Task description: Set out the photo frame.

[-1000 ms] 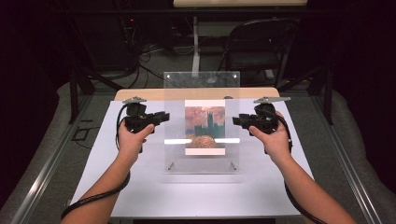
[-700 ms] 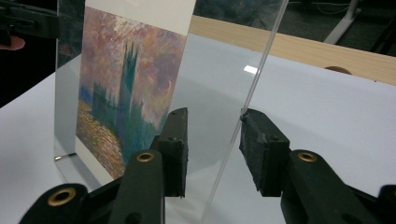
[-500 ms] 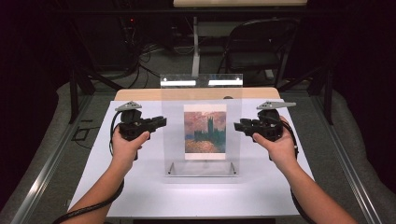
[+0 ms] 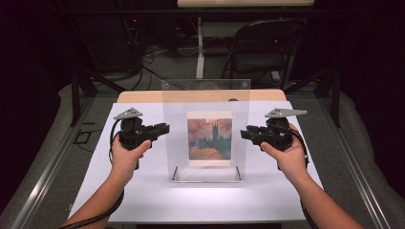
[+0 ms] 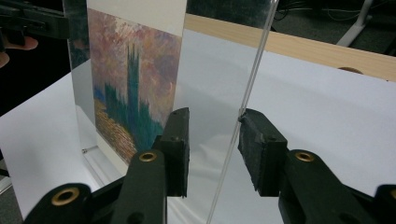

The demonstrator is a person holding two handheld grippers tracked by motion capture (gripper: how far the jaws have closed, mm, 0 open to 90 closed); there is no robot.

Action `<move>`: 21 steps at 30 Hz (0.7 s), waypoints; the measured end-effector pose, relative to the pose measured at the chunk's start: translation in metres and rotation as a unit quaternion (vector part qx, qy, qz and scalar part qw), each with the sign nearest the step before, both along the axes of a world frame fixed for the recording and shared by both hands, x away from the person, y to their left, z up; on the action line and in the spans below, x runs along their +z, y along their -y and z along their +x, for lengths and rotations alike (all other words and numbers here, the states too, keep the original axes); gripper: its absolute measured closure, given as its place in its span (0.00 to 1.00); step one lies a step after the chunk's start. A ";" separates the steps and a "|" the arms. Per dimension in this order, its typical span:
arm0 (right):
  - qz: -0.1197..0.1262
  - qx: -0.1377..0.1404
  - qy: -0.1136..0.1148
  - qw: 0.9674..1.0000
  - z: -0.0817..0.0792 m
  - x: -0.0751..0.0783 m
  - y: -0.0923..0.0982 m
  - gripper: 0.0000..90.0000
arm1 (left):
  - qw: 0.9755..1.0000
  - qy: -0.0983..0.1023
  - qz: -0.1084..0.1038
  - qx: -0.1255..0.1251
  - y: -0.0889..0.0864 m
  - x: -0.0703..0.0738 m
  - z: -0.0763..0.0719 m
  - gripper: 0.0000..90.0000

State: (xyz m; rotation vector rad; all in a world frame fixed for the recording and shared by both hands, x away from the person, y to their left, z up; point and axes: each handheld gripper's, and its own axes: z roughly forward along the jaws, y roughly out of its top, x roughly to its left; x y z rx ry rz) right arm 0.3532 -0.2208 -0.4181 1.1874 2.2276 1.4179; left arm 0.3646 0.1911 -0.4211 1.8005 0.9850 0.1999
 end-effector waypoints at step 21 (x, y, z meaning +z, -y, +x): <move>0.002 0.019 0.001 1.000 -0.023 0.003 0.002 0.72 | 1.000 0.009 -0.001 -0.017 -0.001 0.002 -0.025 0.82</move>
